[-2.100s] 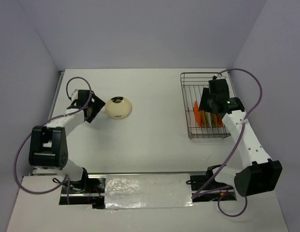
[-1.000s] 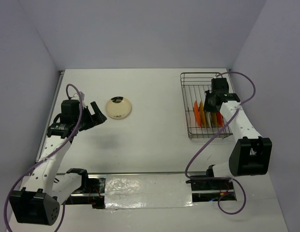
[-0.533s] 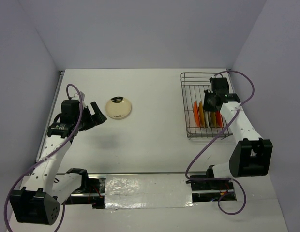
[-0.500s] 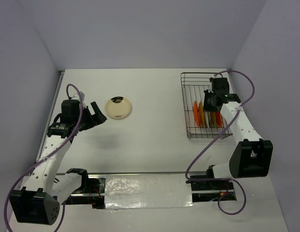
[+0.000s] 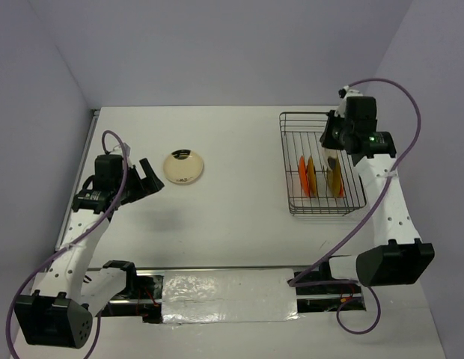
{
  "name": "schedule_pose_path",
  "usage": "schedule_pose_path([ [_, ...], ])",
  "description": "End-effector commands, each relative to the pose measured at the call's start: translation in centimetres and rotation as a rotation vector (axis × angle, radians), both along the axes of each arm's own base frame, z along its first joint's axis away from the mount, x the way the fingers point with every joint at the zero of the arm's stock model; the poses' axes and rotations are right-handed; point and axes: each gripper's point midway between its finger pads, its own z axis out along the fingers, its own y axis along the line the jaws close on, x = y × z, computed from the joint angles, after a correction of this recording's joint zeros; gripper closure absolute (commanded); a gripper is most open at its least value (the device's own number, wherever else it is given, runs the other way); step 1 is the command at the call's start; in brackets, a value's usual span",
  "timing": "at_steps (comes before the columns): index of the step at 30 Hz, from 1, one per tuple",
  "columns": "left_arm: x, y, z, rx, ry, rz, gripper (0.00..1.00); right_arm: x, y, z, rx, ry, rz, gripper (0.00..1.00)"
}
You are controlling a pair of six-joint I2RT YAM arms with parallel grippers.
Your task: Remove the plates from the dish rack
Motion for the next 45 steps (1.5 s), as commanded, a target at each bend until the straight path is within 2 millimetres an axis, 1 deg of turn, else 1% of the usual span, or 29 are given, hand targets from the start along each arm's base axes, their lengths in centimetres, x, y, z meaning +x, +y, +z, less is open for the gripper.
schedule_pose_path([
  [1,1.0,-0.2,3.6,-0.017,-0.092,0.001,0.00,-1.6,0.8,8.3,0.030,-0.180,0.037,1.00],
  [3,1.5,-0.7,5.7,-0.053,-0.128,0.002,0.01,-2.3,2.7,10.4,0.040,-0.222,0.122,1.00],
  [4,1.7,-1.1,6.8,-0.086,-0.146,0.010,0.01,-2.9,5.5,10.9,0.044,-0.236,0.218,1.00],
  [5,1.9,-1.9,9.1,-0.130,-0.189,-0.018,0.00,-3.4,7.1,11.3,0.013,-0.252,0.292,1.00],
  [6,2.2,-2.4,10.2,-0.160,-0.209,-0.027,0.01,-3.8,8.5,11.9,-0.011,-0.269,0.341,1.00],
  [7,2.3,-3.0,11.6,-0.215,-0.224,-0.026,0.01,-4.7,12.0,11.4,-0.033,-0.254,0.445,1.00],
  [9,2.4,-4.9,14.7,-0.316,-0.271,-0.095,0.00,-5.5,13.9,10.8,-0.128,-0.239,0.539,1.00],
  [10,2.0,-6.0,16.4,-0.395,-0.278,-0.128,0.01,-6.8,16.8,10.1,-0.159,-0.238,0.660,1.00],
  [13,1.7,-7.5,19.1,-0.517,-0.299,-0.167,0.00,-8.5,20.2,8.5,-0.236,-0.243,0.791,1.00],
  [14,1.4,-8.0,20.0,-0.548,-0.308,-0.193,0.01,-10.0,22.3,8.4,-0.307,-0.282,0.874,1.00],
  [17,1.0,-8.4,21.2,-0.586,-0.312,-0.196,0.01,-12.8,26.1,6.9,-0.484,-0.345,1.009,1.00],
  [19,0.8,-8.4,21.0,-0.579,-0.299,-0.194,0.03,-13.8,28.3,6.6,-0.549,-0.380,1.058,1.00],
  [21,0.6,-8.4,20.5,-0.561,-0.284,-0.190,0.04,-15.2,30.8,7.6,-0.588,-0.461,1.127,1.00],
  [25,0.4,-8.5,18.4,-0.491,-0.228,-0.189,0.09,-15.0,34.2,7.9,-0.723,-0.518,1.131,1.00],
  [26,0.3,-8.6,17.7,-0.478,-0.202,-0.189,0.10,-15.0,34.9,8.9,-0.717,-0.539,1.129,1.00],
  [27,0.2,-8.8,17.3,-0.461,-0.194,-0.201,0.12,-15.0,36.0,8.2,-0.739,-0.529,1.145,1.00],
  [29,0.3,-8.7,16.4,-0.438,-0.176,-0.196,0.25,-14.6,36.7,9.1,-0.761,-0.548,1.125,1.00],
  [30,0.1,-8.6,15.9,-0.416,-0.160,-0.197,0.26,-14.7,37.4,8.6,-0.785,-0.544,1.128,1.00],
  [33,0.3,-8.2,14.9,-0.383,-0.149,-0.178,0.31,-14.7,38.1,9.1,-0.802,-0.567,1.119,1.00],
  [36,0.6,-8.5,14.0,-0.390,-0.138,-0.186,0.62,-14.8,38.9,9.0,-0.793,-0.586,1.125,1.00],
  [37,0.7,-8.6,13.7,-0.392,-0.133,-0.187,0.84,-14.7,39.2,9.1,-0.782,-0.597,1.118,1.00],
  [38,0.9,-8.7,13.5,-0.394,-0.131,-0.191,0.94,-14.6,39.3,8.3,-0.791,-0.591,1.118,1.00],
  [39,1.4,-8.6,13.5,-0.392,-0.147,-0.189,1.00,-14.6,39.3,8.7,-0.764,-0.609,1.100,0.85],
  [40,1.8,-8.5,13.3,-0.384,-0.151,-0.178,1.00,-14.7,39.1,7.3,-0.767,-0.587,1.111,0.67],
  [41,2.7,-7.7,12.9,-0.353,-0.164,-0.125,1.00,-14.7,38.6,7.7,-0.727,-0.595,1.105,0.47],
  [42,3.5,-7.3,12.5,-0.337,-0.183,-0.098,1.00,-14.8,38.5,7.9,-0.657,-0.597,1.079,0.01],
  [43,4.4,-6.6,11.9,-0.312,-0.182,-0.060,1.00,-14.6,37.8,6.5,-0.636,-0.568,1.069,0.00],
  [44,5.4,-5.3,11.3,-0.264,-0.195,0.017,1.00,-14.0,36.2,7.8,-0.563,-0.580,1.028,0.00],
  [45,6.1,-4.6,10.7,-0.242,-0.197,0.055,1.00,-13.6,35.6,8.4,-0.460,-0.584,0.966,0.00],
])
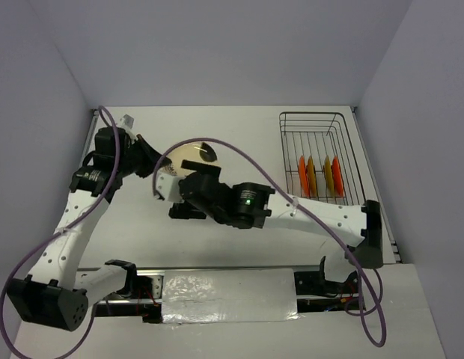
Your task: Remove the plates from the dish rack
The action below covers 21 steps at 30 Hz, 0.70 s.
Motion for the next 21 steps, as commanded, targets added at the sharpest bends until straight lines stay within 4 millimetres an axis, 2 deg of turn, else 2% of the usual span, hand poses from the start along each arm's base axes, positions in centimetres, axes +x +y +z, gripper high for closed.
schedule_pose_path([
  [1,4.6,3.0,-0.2,0.100,-0.100,0.182,1.00,1.8,-3.4,4.1,0.350,0.065,-0.141,0.00],
  [2,5.6,4.1,-0.4,0.125,-0.113,0.241,1.00,2.5,-5.9,6.1,0.447,0.067,-0.191,0.00],
  [3,6.4,4.5,-0.9,0.134,-0.114,0.264,1.00,2.7,-7.0,6.5,0.543,0.116,-0.244,0.00],
  [4,7.9,5.0,-1.4,0.146,-0.126,0.297,1.00,2.9,-8.4,5.5,0.570,0.151,-0.288,0.00],
  [5,8.8,5.7,-1.8,0.157,-0.128,0.326,1.00,3.2,-11.0,7.1,0.656,0.157,-0.332,0.00],
  [6,9.7,6.0,-2.4,0.159,-0.123,0.338,1.00,3.2,-12.3,6.9,0.719,0.208,-0.382,0.00],
  [7,11.0,6.1,-4.4,0.169,-0.084,0.336,1.00,3.1,-13.4,6.0,0.745,0.241,-0.420,0.00],
  [8,12.3,6.6,-4.7,0.158,-0.101,0.344,1.00,2.5,-15.4,7.1,0.807,0.243,-0.438,0.00],
  [9,13.2,6.2,-5.4,0.142,-0.090,0.321,1.00,2.6,-17.0,6.6,0.844,0.272,-0.499,0.00],
  [10,14.1,6.3,-7.9,0.144,-0.030,0.319,1.00,2.2,-18.9,6.7,0.889,0.269,-0.532,0.00],
  [11,14.7,6.8,-8.7,0.138,-0.015,0.329,1.00,2.0,-19.9,6.6,0.904,0.272,-0.556,0.00],
  [12,15.2,6.7,-10.4,0.129,0.021,0.328,1.00,1.9,-21.2,5.6,0.906,0.289,-0.605,0.00],
  [13,15.5,6.7,-11.0,0.124,0.024,0.331,1.00,1.8,-22.0,5.6,0.919,0.290,-0.623,0.00],
  [14,15.8,6.7,-11.6,0.116,0.019,0.333,0.96,1.2,-22.9,6.0,0.945,0.293,-0.623,0.00],
  [16,16.0,6.5,-13.2,0.110,0.052,0.335,0.90,0.9,-24.2,5.5,0.943,0.294,-0.647,0.00],
  [17,15.6,6.5,-14.1,0.114,0.074,0.340,0.84,0.7,-24.5,5.5,0.941,0.294,-0.651,0.00],
  [19,15.3,6.7,-15.2,0.113,0.096,0.354,0.83,0.6,-24.7,5.0,0.929,0.299,-0.655,0.00],
  [21,15.4,6.6,-15.7,0.108,0.082,0.349,0.73,0.7,-24.7,4.4,0.915,0.304,-0.663,0.00],
])
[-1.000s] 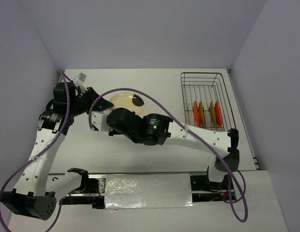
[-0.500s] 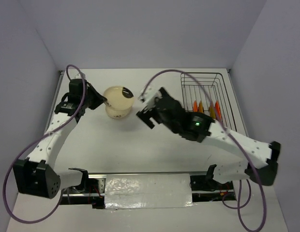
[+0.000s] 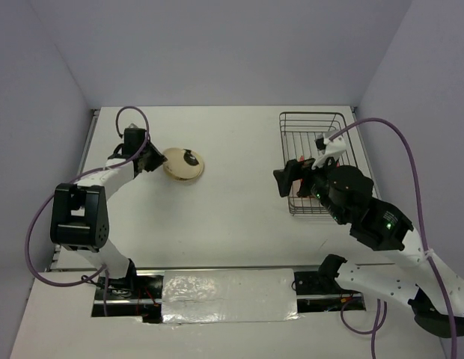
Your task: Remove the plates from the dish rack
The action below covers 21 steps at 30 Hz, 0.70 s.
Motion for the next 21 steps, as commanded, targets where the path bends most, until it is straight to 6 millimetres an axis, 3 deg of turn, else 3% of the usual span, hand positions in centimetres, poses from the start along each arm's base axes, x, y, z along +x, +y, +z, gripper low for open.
schedule_pose_path([
  [1,1.8,-0.6,1.8,-0.033,-0.113,0.000,0.68,0.1,0.3,-2.4,-0.023,0.070,-0.002,0.00],
  [4,1.2,-0.5,0.5,-0.026,-0.067,0.005,0.29,1.2,0.5,-4.1,-0.037,0.119,-0.031,0.00],
  [6,0.3,-0.7,-0.5,-0.014,-0.005,-0.004,0.12,2.3,0.3,-5.4,-0.041,0.166,-0.071,0.00],
  [8,-0.2,-1.0,-0.5,0.004,0.055,-0.018,0.05,3.6,-0.5,-6.8,-0.049,0.215,-0.134,0.00],
  [11,-1.5,-1.4,-0.3,0.071,0.164,-0.048,0.01,5.3,-2.0,-8.8,-0.079,0.276,-0.212,0.00],
  [12,-1.8,-1.0,0.2,0.105,0.174,-0.040,0.01,6.3,-3.8,-9.7,-0.079,0.297,-0.277,0.01],
  [13,-2.3,-1.4,0.8,0.123,0.179,-0.063,0.01,6.9,-4.4,-10.6,-0.091,0.325,-0.298,0.05],
  [14,-2.9,-1.5,1.4,0.127,0.189,-0.074,0.01,7.4,-5.2,-11.2,-0.099,0.343,-0.327,0.16],
  [15,-3.4,-1.6,3.2,0.132,0.153,-0.090,0.00,8.0,-6.7,-12.0,-0.111,0.363,-0.375,0.24],
  [17,-4.6,-2.1,5.1,0.147,0.121,-0.123,0.01,9.0,-7.3,-13.8,-0.138,0.407,-0.390,0.39],
  [18,-5.4,-2.5,7.7,0.172,0.052,-0.158,0.01,9.4,-7.8,-14.6,-0.145,0.430,-0.397,0.40],
  [21,-7.9,-2.8,11.4,0.234,-0.037,-0.237,0.01,10.3,-7.8,-16.2,-0.183,0.470,-0.383,0.41],
])
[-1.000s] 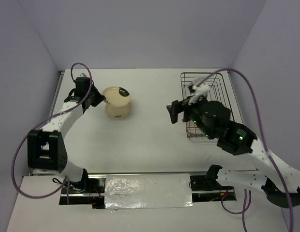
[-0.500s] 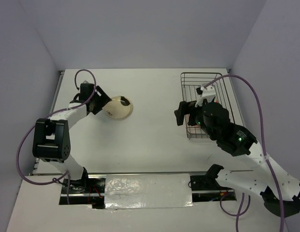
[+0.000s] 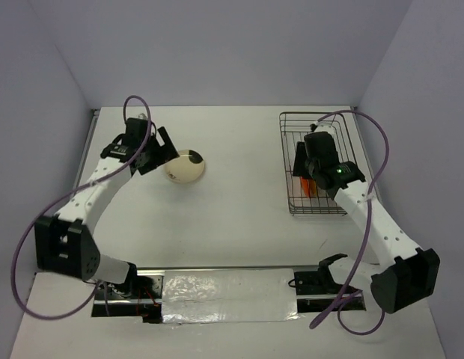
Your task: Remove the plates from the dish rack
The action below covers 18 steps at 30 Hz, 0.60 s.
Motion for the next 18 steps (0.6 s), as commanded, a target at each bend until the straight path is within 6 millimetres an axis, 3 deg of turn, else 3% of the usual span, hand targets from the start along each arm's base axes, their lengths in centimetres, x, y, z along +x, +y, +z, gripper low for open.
schedule_pose_path([
  [1,-3.3,0.1,6.0,0.103,-0.129,-0.118,0.01,1.3,-0.1,-1.0,-0.006,0.017,0.027,0.41],
  [3,-5.0,0.3,7.4,0.136,-0.168,-0.172,0.01,1.9,-0.1,-1.4,-0.003,0.029,0.046,0.46],
  [9,-9.5,0.1,7.4,0.135,-0.220,-0.304,0.00,3.6,-0.9,-1.9,0.001,0.056,0.059,0.50],
  [12,-10.6,0.0,6.5,0.131,-0.229,-0.334,0.01,4.1,-1.0,-2.8,-0.014,0.099,0.086,0.54],
  [18,-11.6,-0.2,3.0,0.143,-0.145,-0.400,0.00,5.0,-1.2,-4.1,0.007,0.135,0.107,0.63],
])
